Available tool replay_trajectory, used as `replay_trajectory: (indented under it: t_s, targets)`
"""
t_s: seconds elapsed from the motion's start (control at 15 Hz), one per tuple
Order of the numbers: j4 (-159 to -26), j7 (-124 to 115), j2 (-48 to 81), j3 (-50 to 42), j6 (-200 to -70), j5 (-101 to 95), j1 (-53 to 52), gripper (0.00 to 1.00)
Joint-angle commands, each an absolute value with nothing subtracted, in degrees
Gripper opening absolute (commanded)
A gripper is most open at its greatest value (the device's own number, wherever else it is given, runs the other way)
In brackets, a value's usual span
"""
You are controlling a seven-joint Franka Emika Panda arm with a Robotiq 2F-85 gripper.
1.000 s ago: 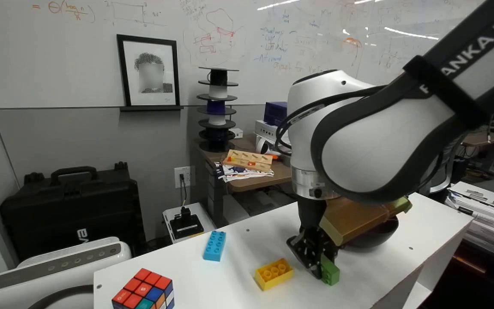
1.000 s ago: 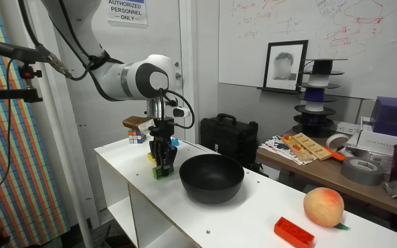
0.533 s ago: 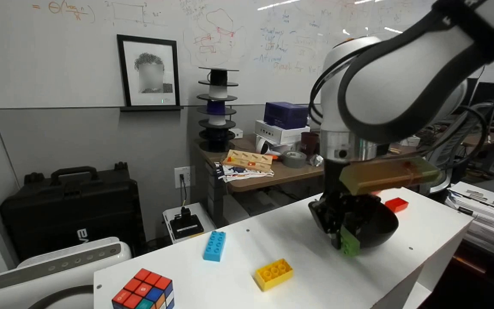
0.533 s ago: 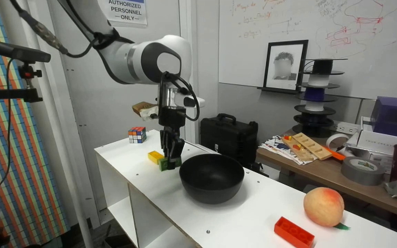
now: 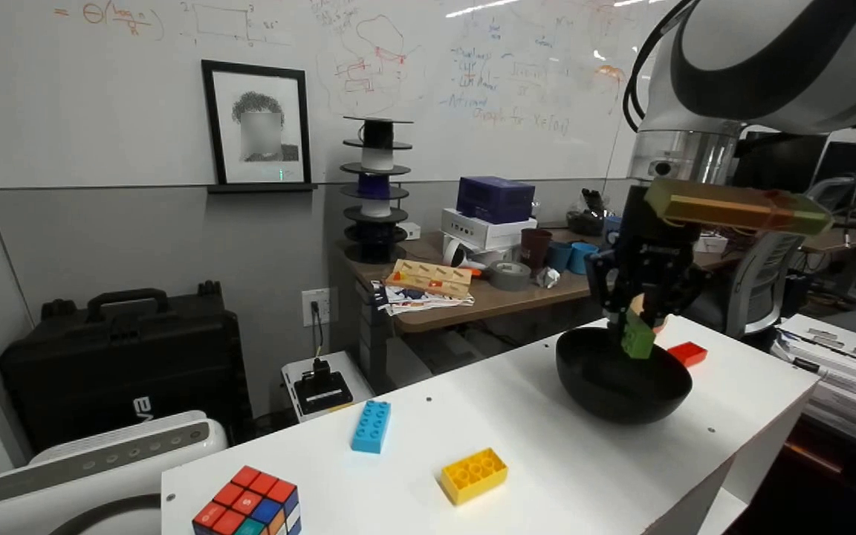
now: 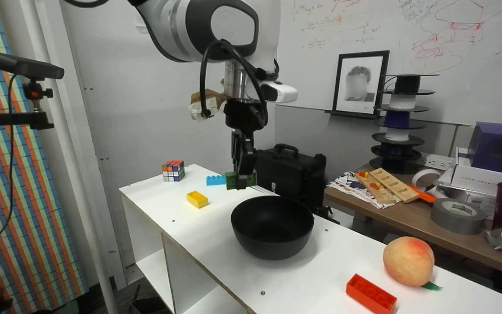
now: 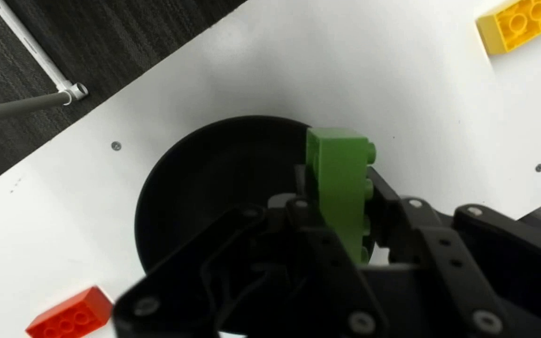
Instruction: Place the green, yellow, blue and red blocks inside the black bowl
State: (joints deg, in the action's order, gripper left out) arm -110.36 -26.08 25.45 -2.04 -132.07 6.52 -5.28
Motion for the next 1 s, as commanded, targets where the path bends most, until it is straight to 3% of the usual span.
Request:
replay_trajectory:
  t_s: [0.0, 0.07, 0.13, 0.27, 0.6, 0.93]
  targets:
    - [-112.2, -29.4, 24.7, -3.6, -137.0, 4.2, -6.8, 0.07]
    - [-112.2, -31.3, 25.4, -4.8, -139.1, 1.4, -8.0, 0.09]
    - [-111.6, -33.6, 26.5, -6.1, -141.1, -2.4, -9.5, 0.55]
    - [-110.5, -38.8, 28.1, -9.0, -142.9, -9.5, -12.4, 0.61]
    - [-110.5, -43.0, 28.0, -8.6, -140.6, -14.5, -14.7, 1.00]
    - [-110.4, -37.6, 26.2, -1.7, -136.0, -11.8, -16.0, 1.00]
